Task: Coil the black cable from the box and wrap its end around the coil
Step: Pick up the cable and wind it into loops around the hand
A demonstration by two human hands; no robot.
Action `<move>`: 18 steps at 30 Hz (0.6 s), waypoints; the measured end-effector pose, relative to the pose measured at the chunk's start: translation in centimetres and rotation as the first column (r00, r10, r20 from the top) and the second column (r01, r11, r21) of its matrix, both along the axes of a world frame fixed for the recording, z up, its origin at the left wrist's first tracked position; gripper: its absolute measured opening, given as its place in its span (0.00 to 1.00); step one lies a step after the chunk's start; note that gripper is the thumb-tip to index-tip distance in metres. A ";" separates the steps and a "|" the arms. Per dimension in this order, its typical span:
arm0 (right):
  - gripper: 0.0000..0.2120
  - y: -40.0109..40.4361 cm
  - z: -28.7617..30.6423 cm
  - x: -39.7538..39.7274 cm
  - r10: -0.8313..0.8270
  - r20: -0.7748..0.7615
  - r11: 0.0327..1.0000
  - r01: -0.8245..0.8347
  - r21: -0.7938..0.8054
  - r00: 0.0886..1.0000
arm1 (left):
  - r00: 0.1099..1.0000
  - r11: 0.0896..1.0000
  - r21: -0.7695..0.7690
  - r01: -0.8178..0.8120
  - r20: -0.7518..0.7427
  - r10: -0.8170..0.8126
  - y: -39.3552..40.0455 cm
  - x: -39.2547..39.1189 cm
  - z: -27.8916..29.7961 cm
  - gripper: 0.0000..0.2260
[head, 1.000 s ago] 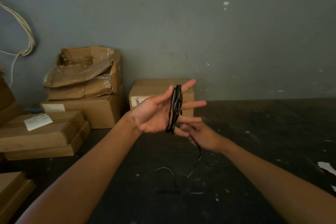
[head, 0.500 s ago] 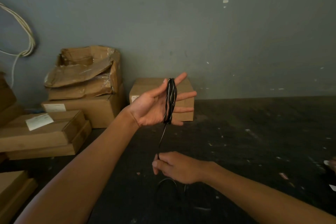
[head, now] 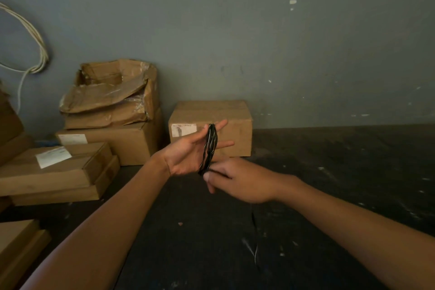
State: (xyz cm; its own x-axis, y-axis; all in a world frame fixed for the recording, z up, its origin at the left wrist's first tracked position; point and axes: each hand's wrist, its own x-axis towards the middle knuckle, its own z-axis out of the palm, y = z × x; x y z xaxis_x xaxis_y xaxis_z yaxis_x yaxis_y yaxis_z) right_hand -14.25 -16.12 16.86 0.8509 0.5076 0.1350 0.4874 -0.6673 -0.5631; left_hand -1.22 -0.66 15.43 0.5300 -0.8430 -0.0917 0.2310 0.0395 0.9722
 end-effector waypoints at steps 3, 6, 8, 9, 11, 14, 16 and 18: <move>0.14 -1.1 2.1 0.7 -0.052 0.035 0.997 0.050 0.057 0.998 | 1.000 1.000 0.012 0.009 -0.014 -0.009 0.0 -0.4 -0.7 0.20; 0.15 -2.4 4.4 1.4 -0.095 0.008 0.991 0.094 0.091 0.995 | 0.998 0.998 0.055 0.004 -0.065 0.000 0.3 -0.5 -1.4 0.21; 0.15 -3.2 5.5 2.0 -0.104 -0.079 0.980 0.115 0.162 0.991 | 0.998 0.997 0.075 0.035 -0.060 -0.030 0.2 -0.9 -1.6 0.20; 0.14 -3.7 5.8 2.5 -0.115 -0.126 0.968 0.139 0.211 0.985 | 0.997 0.994 0.082 0.065 -0.050 -0.061 0.1 -1.1 -1.7 0.20; 0.15 -4.7 6.3 3.5 -0.163 -0.153 0.939 0.201 0.279 0.975 | 0.991 0.986 0.103 0.133 -0.030 -0.131 0.0 -1.5 -1.7 0.19; 0.15 -6.0 6.7 4.8 -0.234 -0.101 0.921 0.254 0.295 0.967 | 0.983 0.977 0.104 0.185 -0.030 -0.183 -0.3 -2.0 -1.5 0.20; 0.14 -6.6 6.6 5.3 -0.261 -0.085 0.911 0.275 0.309 0.961 | 0.976 0.973 0.078 0.216 -0.040 -0.213 -0.4 -2.5 -1.1 0.21; 0.13 -7.1 6.2 5.7 -0.276 -0.085 0.898 0.288 0.332 0.957 | 0.967 0.965 0.053 0.255 -0.038 -0.253 -0.5 -2.7 -0.6 0.21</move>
State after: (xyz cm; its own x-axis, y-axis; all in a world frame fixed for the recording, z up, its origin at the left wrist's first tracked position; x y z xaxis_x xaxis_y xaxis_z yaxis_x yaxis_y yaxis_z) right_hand -8.52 -23.18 23.05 0.9589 0.1748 0.2235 0.2832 -0.5410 -0.7919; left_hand -3.96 -1.14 14.78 0.2951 -0.9425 -0.1567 0.2564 -0.0798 0.9633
